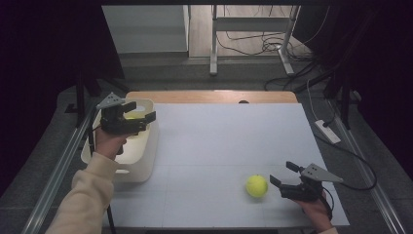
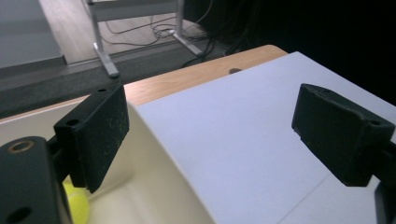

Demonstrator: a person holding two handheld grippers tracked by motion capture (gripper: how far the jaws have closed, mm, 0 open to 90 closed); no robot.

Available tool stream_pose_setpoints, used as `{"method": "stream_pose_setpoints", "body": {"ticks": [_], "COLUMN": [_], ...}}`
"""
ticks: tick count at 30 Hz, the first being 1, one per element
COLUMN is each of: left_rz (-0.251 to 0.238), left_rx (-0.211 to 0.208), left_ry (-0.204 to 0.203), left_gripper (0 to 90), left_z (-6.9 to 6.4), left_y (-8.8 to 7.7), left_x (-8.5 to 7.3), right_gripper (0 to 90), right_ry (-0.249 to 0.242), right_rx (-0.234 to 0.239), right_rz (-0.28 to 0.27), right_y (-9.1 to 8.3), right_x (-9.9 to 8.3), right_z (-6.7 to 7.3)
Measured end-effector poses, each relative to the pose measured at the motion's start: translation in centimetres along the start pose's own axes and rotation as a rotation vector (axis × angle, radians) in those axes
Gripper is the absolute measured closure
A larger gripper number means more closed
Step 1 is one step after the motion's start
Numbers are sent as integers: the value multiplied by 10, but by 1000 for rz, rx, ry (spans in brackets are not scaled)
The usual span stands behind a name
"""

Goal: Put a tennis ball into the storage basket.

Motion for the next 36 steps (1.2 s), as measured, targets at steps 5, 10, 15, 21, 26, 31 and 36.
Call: {"method": "stream_pose_setpoints", "body": {"ticks": [5,10,15,21,26,31,36], "left_rz": [2,4,9,14,16,25,28], "left_rx": [-31,-59,-86,-106,-131,-162,-192], "left_ry": [32,55,64,65,73,89,117], "left_gripper": [120,126,126,124,123,123,124], "left_z": [-10,-20,-28,-37,-43,-52,-63], "left_y": [-1,0,4,7,9,16,20], "left_x": [0,-4,-7,-10,-11,-12,-11], "right_gripper": [138,138,139,140,140,139,140], "right_ry": [-1,-6,-11,-13,-7,-4,5], "right_rx": [-4,2,8,12,14,11,12], "right_rz": [-7,-5,-4,-2,3,1,0], "right_y": [0,3,4,4,4,5,5], "right_x": [2,3,4,5,4,5,5], "right_z": [0,1,1,2,2,1,0]}}
Point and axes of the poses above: each handheld gripper's, and its own axes: y roughly forward along the jaws, x roughly out of its top, z roughly to its left, the point moved 2 cm from there along y, roughly forward along the jaws, and after that the axes turned 13 degrees about z, right-handed, at the moved point
